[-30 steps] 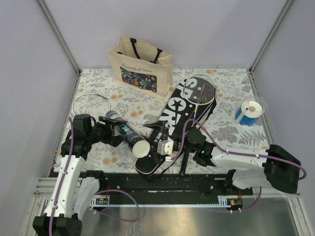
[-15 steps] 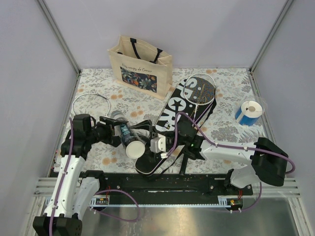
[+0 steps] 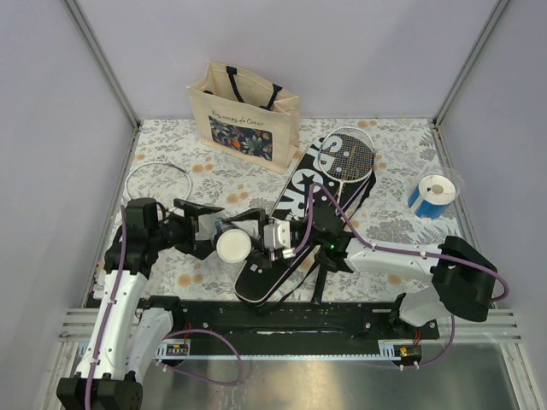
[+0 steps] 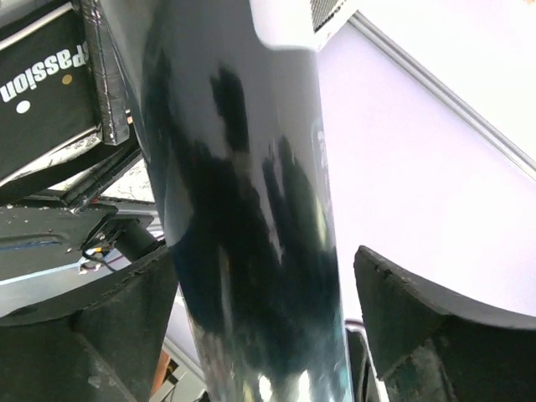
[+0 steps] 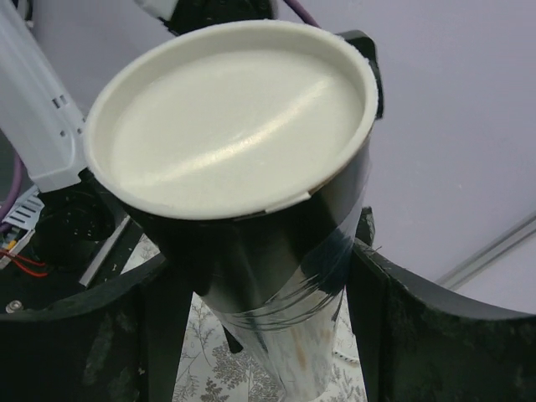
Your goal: Pack up the badminton gear
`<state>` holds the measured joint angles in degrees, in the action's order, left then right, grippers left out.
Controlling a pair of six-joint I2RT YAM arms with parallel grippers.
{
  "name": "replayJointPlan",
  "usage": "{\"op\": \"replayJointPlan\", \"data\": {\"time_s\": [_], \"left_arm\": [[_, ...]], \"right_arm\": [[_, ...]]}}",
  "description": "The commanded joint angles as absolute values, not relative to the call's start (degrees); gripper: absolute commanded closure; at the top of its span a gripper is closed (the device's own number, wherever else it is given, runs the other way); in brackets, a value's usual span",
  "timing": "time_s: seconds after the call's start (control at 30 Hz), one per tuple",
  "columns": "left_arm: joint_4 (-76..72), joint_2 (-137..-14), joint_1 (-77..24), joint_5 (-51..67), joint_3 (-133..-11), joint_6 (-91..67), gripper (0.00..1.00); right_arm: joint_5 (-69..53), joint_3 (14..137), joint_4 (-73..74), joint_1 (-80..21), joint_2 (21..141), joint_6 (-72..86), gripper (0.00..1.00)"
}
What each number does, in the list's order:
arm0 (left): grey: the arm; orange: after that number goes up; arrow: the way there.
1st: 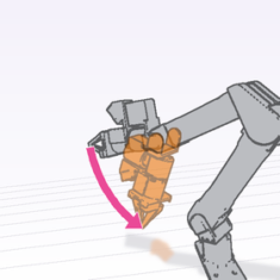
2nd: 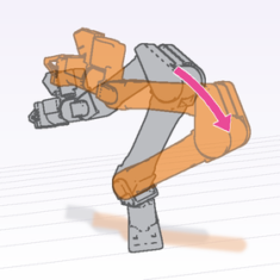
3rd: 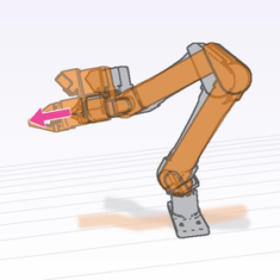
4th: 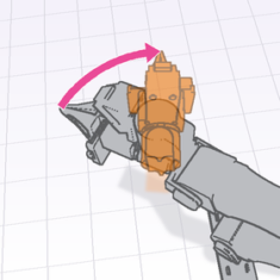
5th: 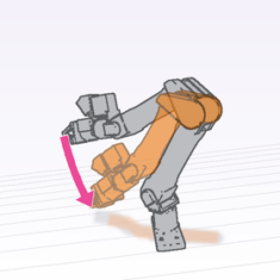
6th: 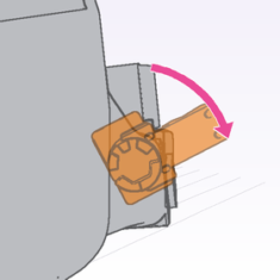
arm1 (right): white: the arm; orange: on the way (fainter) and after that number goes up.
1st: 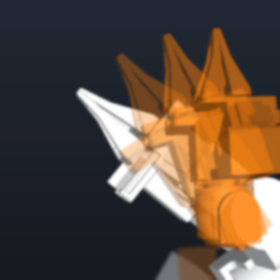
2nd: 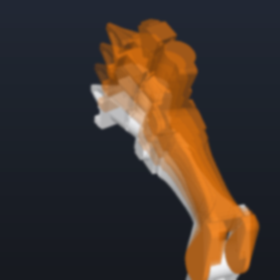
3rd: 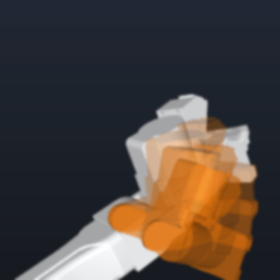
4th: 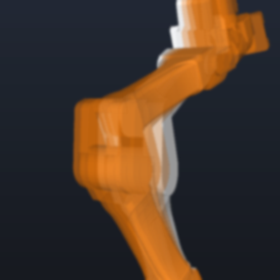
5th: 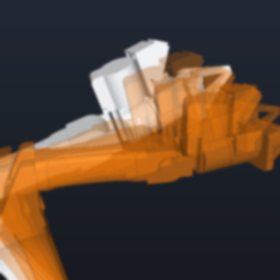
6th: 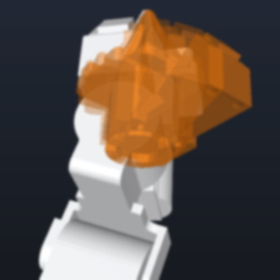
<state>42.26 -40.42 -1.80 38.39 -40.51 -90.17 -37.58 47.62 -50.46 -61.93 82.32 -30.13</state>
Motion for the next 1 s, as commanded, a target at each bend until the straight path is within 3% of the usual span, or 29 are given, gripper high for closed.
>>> {"op": "replayJointPlan", "data": {"time_s": [0.0,0.1,0.37,0.47,0.63,0.73,0.97], "left_arm": [[38.5,-37.88,-1.93,41.48,-43.42,-88.07,0.08],[38.5,-37.0,-1.85,42.71,-42.63,-88.33,0.02],[40.43,-34.1,-1.85,38.43,-44.55,-91.14,0.01],[36.93,-34.45,-1.85,35.25,-46.93,-88.78,0.01],[36.65,-36.12,-1.85,26.74,-52.03,-76.22,0.02],[34.9,-35.34,-1.85,18.49,-51.86,-67.27,0.02],[29.53,-33.75,-1.93,10.46,-46.76,-39.14,0.02]], "right_arm": [[-35.86,49.4,-61.25,-58.54,81.39,-19.26,0.63],[-36.03,48.08,-62.13,-56.17,80.86,-18.63,0.65],[-34.64,44.12,-54.85,-51.59,74.01,-25.4,0.66],[-30.25,43.77,-52.39,-51.24,71.55,-24.44,0.69],[-13.14,46.05,-44.84,-51.24,66.28,-13.82,0.69],[3.2,50.96,-32.75,-51.24,63.82,-6.0,0.68],[18.27,69.49,5.13,-49.84,63.81,-0.62,0.65]]}}
